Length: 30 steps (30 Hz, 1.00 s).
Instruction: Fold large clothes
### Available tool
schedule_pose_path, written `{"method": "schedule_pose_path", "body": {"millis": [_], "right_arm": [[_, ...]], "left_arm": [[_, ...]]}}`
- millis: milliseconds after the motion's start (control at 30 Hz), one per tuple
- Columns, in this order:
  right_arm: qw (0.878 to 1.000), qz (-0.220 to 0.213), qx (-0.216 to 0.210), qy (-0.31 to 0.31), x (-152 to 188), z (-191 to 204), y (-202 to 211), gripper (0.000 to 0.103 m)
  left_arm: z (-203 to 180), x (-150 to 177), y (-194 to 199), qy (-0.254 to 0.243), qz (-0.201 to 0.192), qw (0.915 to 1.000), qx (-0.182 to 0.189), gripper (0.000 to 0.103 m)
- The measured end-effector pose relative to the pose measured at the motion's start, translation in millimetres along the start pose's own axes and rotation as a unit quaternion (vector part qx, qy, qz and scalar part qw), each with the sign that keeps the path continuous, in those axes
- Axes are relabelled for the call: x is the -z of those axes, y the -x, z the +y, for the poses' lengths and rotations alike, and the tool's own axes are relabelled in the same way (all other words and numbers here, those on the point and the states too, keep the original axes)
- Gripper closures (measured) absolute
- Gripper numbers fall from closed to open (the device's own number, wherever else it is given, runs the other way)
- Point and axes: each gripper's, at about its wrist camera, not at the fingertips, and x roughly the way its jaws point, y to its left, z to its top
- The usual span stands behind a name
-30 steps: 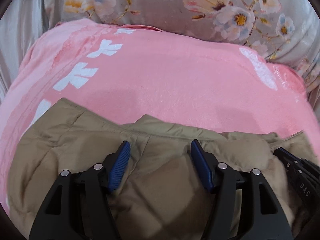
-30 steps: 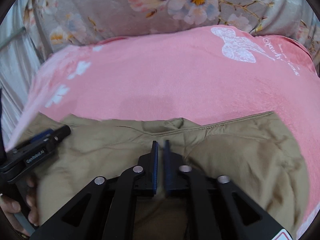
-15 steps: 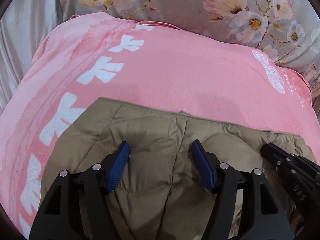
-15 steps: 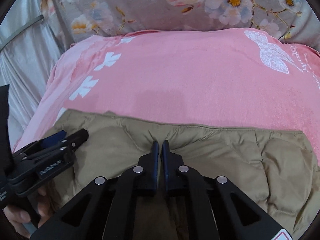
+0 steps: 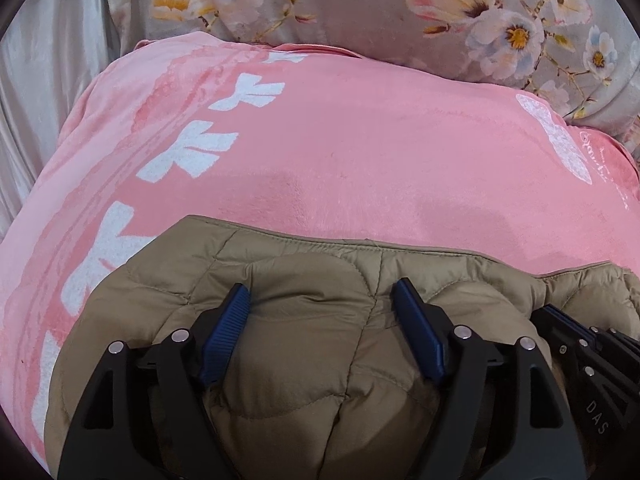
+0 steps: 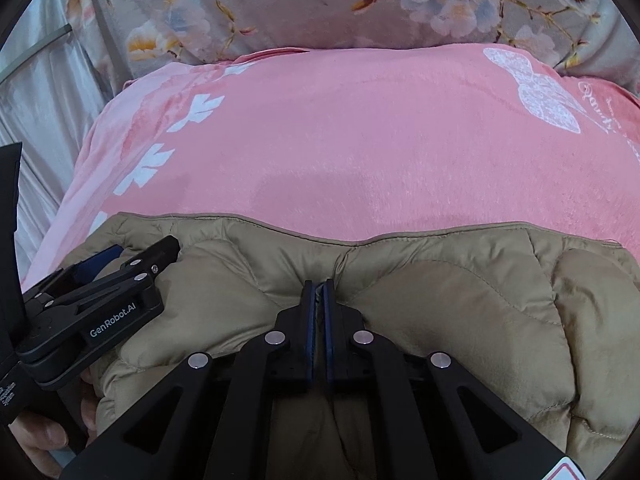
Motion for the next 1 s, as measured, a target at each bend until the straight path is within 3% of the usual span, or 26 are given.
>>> {"method": "schedule_pose_path", "body": {"millis": [1000], "right_arm": [[1.0, -0.011, 0.013, 0.016, 3.0, -0.1, -2.5, 0.101]], "left_arm": [[-6.9, 3.4, -4.0, -0.012, -0.007, 0.9995, -0.028, 0.029]]}}
